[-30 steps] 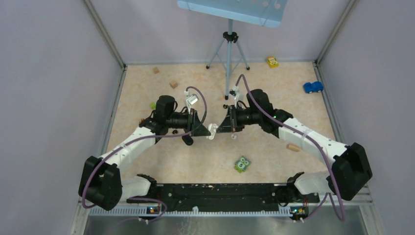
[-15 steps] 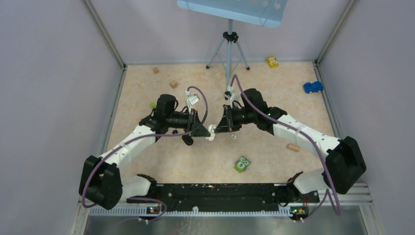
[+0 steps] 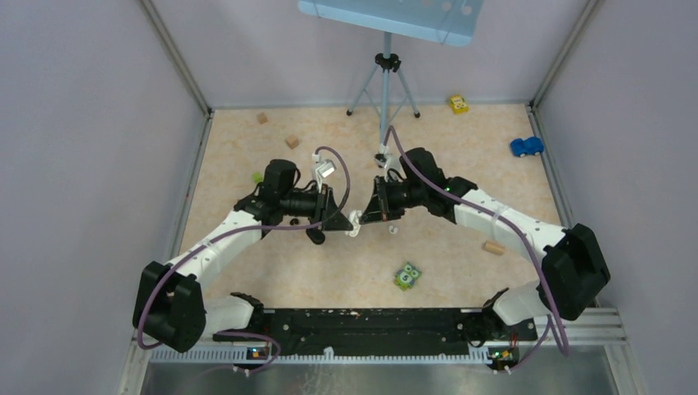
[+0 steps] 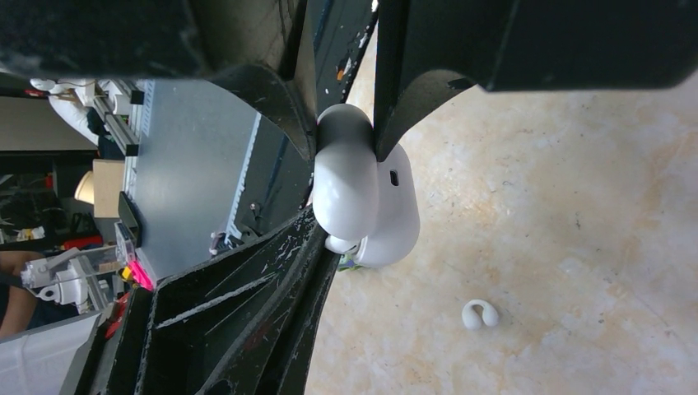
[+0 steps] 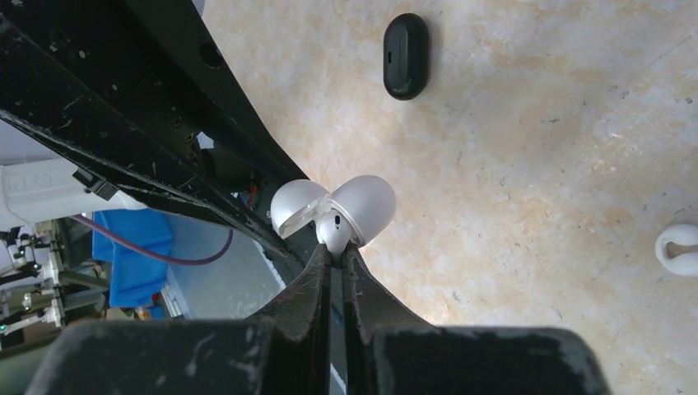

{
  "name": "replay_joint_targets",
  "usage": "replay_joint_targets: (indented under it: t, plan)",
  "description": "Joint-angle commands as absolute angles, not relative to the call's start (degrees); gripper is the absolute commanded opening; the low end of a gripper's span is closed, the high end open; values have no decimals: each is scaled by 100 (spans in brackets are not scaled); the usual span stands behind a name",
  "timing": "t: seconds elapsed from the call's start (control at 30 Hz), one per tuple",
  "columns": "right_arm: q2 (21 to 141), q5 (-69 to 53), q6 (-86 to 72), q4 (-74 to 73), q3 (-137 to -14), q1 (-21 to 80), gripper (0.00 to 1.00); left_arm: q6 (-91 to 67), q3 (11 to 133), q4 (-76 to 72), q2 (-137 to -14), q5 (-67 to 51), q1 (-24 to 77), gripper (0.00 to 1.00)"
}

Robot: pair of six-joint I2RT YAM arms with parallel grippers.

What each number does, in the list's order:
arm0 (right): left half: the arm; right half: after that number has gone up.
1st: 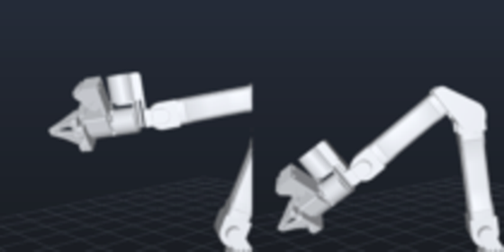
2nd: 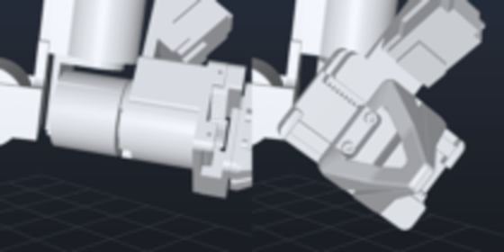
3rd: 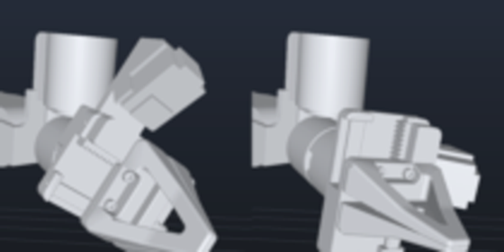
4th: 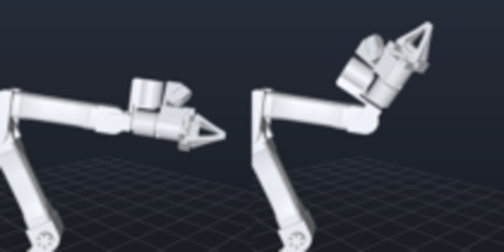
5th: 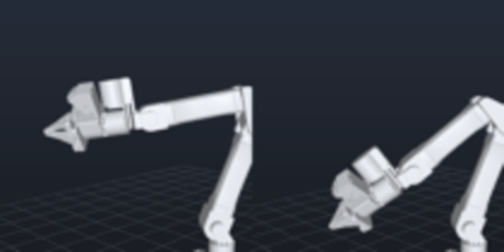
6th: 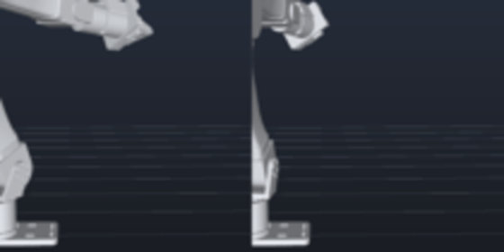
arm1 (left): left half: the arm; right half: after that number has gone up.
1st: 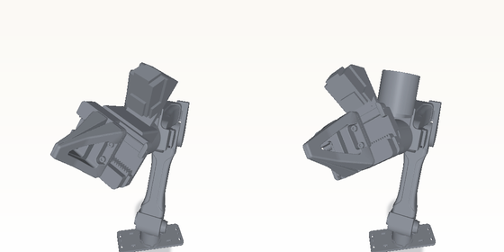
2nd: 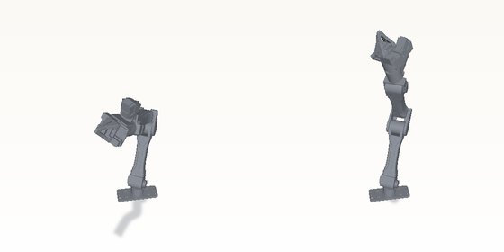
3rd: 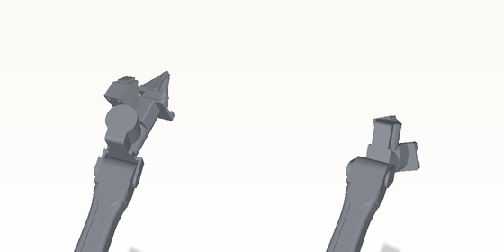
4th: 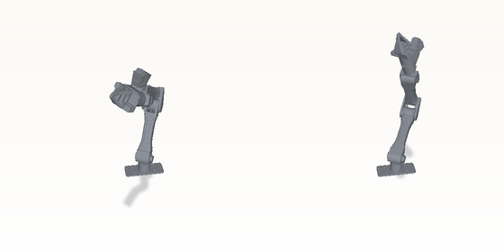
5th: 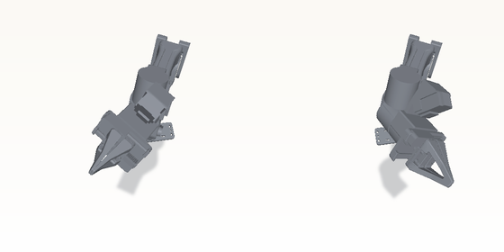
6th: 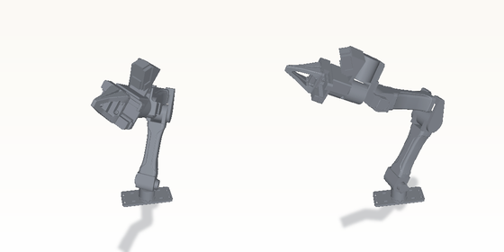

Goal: Insert the wireless bluetooth earbuds into the charging case
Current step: Insert the right earbud into the right side groove of the charging case.

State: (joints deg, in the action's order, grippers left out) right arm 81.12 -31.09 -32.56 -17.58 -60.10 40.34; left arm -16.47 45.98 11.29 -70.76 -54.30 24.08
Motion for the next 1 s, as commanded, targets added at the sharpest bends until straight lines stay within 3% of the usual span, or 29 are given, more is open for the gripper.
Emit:
replay_joint_targets:
  t: [0.0, 0.83, 0.97]
  plan:
    - [8302, -2778, -3302, -2019, -6369, 4141, 0, -1406, 4834, 1126, -6928, -5472, 2454, 0]
    - [8854, -2755, -4769, -1272, -6166, 4377, 0, -525, 4881, 1659, -6657, -4702, 2636, 0]
    - [8797, -2758, -4828, -990, -6104, 4378, 13, -476, 4918, 1742, -6729, -4685, 2640, 0]
